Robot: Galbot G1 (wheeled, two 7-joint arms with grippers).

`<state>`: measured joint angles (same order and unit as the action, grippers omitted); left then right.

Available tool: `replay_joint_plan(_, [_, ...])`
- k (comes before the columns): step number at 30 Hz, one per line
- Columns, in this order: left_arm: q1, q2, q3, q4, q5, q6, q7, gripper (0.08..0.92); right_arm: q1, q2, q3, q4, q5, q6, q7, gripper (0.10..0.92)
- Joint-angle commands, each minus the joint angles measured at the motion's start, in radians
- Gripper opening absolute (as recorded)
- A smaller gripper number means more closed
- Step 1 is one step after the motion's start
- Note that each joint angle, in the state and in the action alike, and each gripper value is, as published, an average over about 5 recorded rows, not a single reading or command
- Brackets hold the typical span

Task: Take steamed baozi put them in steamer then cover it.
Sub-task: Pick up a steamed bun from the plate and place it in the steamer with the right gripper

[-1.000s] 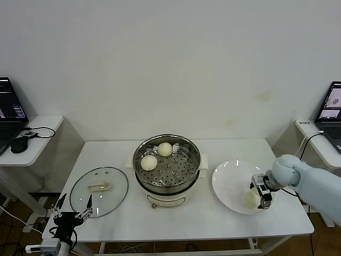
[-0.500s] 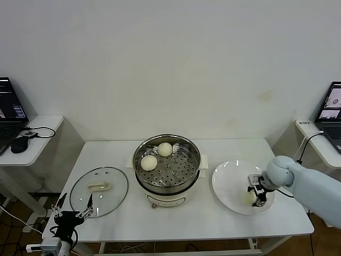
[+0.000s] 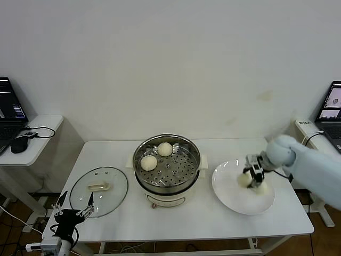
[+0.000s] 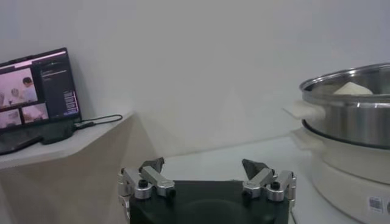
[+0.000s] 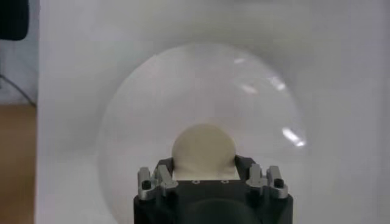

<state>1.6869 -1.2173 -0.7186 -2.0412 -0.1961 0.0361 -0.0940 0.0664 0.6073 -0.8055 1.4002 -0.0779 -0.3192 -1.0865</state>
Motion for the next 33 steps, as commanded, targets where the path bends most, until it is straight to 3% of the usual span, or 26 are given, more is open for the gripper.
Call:
replay_joint_plan(1, [0.002, 0.0, -0.001, -0.006, -0.001, 0.0, 0.001, 0.823, 0.441, 0.144, -0.151, -0.018, 0.184, -0.022, -0.015, 0.636])
replay_joint_plan(11, [0.01, -0.006, -0.01, -0.016, -0.003, -0.001, 0.002, 0.823, 0.574, 0.387, -0.281, 0.003, 0.314, -0.062, 0.044, 0.636])
replay_joint_plan(16, [0.015, -0.005, -0.022, -0.018, -0.006, -0.003, 0.002, 0.823, 0.536, 0.49, -0.326, -0.007, 0.331, 0.013, 0.042, 0.636])
replay_joint_plan(33, [0.007, -0.021, -0.025, -0.024, -0.006, -0.001, 0.002, 0.823, 0.403, 0.643, -0.426, -0.078, 0.15, 0.346, -0.033, 0.644])
